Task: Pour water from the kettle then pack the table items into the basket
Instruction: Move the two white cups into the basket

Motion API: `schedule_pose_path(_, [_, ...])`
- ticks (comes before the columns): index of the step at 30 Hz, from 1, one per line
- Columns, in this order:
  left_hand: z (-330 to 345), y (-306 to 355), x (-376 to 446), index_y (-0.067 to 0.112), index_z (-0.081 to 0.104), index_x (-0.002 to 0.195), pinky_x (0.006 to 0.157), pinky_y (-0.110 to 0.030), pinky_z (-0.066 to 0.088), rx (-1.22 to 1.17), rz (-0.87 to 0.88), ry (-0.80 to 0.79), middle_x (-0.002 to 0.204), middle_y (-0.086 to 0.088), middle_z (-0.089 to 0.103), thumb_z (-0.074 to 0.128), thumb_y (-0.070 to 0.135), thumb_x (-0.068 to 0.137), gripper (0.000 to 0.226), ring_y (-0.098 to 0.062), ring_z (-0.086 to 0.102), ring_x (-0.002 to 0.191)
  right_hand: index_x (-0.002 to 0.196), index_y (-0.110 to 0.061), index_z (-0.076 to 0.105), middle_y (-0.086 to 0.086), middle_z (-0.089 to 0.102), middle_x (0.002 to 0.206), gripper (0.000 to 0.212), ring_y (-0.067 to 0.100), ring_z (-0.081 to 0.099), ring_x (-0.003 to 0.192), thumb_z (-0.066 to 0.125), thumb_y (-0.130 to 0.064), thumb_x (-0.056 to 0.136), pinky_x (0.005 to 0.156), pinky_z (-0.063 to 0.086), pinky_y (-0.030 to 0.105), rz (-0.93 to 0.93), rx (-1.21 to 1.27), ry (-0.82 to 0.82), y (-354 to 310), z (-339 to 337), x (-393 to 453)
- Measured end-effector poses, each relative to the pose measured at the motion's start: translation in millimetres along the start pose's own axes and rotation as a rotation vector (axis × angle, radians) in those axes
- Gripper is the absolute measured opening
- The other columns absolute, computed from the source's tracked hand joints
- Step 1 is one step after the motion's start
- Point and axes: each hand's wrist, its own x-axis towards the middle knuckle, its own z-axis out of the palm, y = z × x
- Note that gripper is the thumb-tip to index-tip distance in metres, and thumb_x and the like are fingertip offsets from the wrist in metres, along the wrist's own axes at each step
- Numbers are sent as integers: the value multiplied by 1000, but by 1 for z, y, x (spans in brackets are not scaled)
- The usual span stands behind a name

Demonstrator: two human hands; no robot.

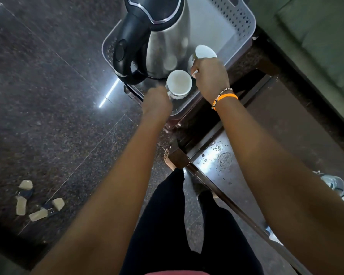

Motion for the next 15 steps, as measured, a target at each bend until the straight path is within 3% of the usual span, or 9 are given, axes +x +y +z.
schedule_pose_path(5, [1, 4, 1, 2, 58, 117, 82, -45, 49, 55, -10, 11, 115, -21, 62, 55, 10, 88, 30, -39, 59, 105, 110, -6, 64, 27, 63, 110, 31, 46, 59, 102, 45, -1, 86, 83, 51, 44, 49, -89, -20, 2, 9, 2])
schedule_pose_path(8, [0, 4, -5, 4, 61, 115, 79, -44, 48, -9, -11, 67, 116, -19, 61, 55, 9, 87, 29, -37, 58, 103, 113, -10, 65, 22, 66, 113, 31, 41, 59, 107, 49, -6, 87, 92, 50, 41, 10, 8, -90, 8, 12, 5])
schedule_pose_path(10, [-3, 3, -13, 6, 61, 117, 86, -46, 48, -60, 14, 148, 126, -15, 54, 56, 9, 86, 31, -36, 54, 110, 118, -11, 64, 17, 68, 114, 35, 36, 60, 110, 49, -3, 87, 97, 48, 39, -7, 85, -96, 10, 14, 2])
schedule_pose_path(13, [-4, 0, -29, 5, 58, 119, 92, -44, 46, -170, 49, 280, 131, -12, 49, 56, 8, 85, 35, -34, 51, 113, 117, -13, 65, 9, 72, 107, 43, 25, 63, 108, 44, 5, 83, 96, 46, 30, 24, 249, -7, 13, 12, -12])
schedule_pose_path(15, [-1, 1, -42, 6, 62, 114, 84, -34, 44, -255, 64, 310, 124, -11, 54, 55, 9, 86, 29, -28, 56, 104, 112, -11, 68, 9, 73, 103, 42, 20, 66, 102, 44, 5, 82, 93, 47, 26, 53, 363, 57, 16, 9, -30])
